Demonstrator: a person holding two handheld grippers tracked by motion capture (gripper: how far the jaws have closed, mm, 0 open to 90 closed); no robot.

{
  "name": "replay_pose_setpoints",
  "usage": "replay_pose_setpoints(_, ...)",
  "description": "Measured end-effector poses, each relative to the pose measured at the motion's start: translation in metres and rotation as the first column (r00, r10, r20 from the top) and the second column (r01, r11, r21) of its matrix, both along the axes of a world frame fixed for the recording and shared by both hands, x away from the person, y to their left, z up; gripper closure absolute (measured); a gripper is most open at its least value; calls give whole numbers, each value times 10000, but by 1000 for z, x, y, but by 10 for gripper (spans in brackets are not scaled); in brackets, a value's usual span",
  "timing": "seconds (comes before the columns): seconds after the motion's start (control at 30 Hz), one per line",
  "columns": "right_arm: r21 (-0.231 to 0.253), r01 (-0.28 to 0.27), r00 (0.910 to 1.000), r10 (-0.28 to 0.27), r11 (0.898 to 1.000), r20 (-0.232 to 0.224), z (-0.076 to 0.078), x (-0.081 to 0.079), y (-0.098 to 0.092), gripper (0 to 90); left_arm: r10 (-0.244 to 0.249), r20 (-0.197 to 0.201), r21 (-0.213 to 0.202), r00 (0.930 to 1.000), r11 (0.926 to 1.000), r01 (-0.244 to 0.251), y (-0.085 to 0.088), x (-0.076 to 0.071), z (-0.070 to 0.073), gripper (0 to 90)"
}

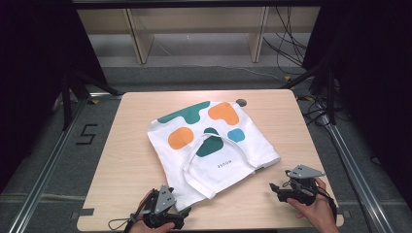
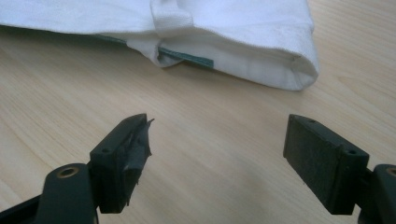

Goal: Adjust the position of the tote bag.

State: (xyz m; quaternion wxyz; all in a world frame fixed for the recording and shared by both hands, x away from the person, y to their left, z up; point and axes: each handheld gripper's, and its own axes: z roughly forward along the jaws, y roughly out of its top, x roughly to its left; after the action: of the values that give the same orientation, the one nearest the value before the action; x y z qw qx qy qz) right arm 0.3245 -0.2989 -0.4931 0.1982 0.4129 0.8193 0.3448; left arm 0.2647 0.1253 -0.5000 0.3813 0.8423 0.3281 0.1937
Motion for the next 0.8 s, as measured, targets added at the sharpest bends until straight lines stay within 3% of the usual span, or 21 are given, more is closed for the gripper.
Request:
replay_pose_setpoints(0.03, 23, 65, 9999, -65, 10000, -118, 0, 0, 1, 233, -48, 14, 368, 10000, 9993, 47, -2, 1, 0, 167)
replay_pose_setpoints(0.07, -43, 79, 9999, -79, 10000, -79, 0, 0, 1, 233, -328, 333, 837, 9989, 9960, 299, -2, 4, 0, 173)
replay_pose_setpoints(0.13, -60, 83, 9999, -83, 9999, -75, 0, 0, 1, 233, -291, 519, 1161, 9982, 9930, 229, -8, 4, -2, 177)
replay_pose_setpoints(0.17, -83, 63, 9999, -64, 9999, -126, 1, 0, 0, 233, -312, 578, 1529, 9978, 9880, 220, -13, 3, -3, 187)
replay_pose_setpoints(0.23, 19, 105, 9999, -105, 9999, -80, 0, 0, 1, 233, -337, 554, 1634, 9979, 9863, 242, -15, 3, -3, 190)
replay_pose_setpoints(0.27, 81, 190, 9997, -189, 9998, -176, 1, -1, 1, 231, -86, 421, 1539, 9991, 9881, 21, -17, 2, -4, 192)
replay_pose_setpoints(0.37, -50, 41, 9999, -42, 10000, -145, 1, 0, 1, 230, 42, 718, 1949, 9974, 9807, -182, -18, 4, -6, 225)
replay_pose_setpoints(0.5, 22, -52, 10000, 52, 10000, 10, 0, 0, 2, 230, 100, 539, 1789, 9985, 9837, -195, -16, 5, -3, 288)
replay_pose_setpoints(0.57, -53, -94, 9999, 94, 9999, 59, 1, 0, 2, 230, -10, 402, 1680, 9992, 9858, -57, -15, 4, -3, 417)
replay_pose_setpoints(0.6, -41, -63, 10000, 63, 10000, 19, 1, 0, 2, 230, -138, 665, 1654, 9977, 9862, 26, -12, 5, -2, 493)
replay_pose_setpoints(0.63, -56, -23, 10000, 24, 10000, 95, 1, 0, 2, 231, 26, 628, 1605, 9980, 9869, -127, -10, 2, 0, 622)
replay_pose_setpoints(0.7, -235, -88, 9997, 94, 9997, 219, 2, 0, 0, 243, -79, 981, 1730, 9951, 9849, -92, 0, 1, 5, 678)
replay_pose_setpoints(0.73, -235, -88, 9997, 94, 9997, 219, 2, 0, 0, 243, -79, 981, 1730, 9951, 9849, -92, 0, 1, 5, 699)
replay_pose_setpoints(0.77, -245, -63, 9986, 76, 9997, 518, 2, 0, 0, 250, 4, 983, 1715, 9952, 9850, -174, 4, 1, 5, 699)
replay_pose_setpoints(0.8, -3, 36, 9999, -36, 10000, 166, 3, -1, 1, 251, 119, 969, 1666, 9952, 9856, -280, 8, 2, 6, 725)
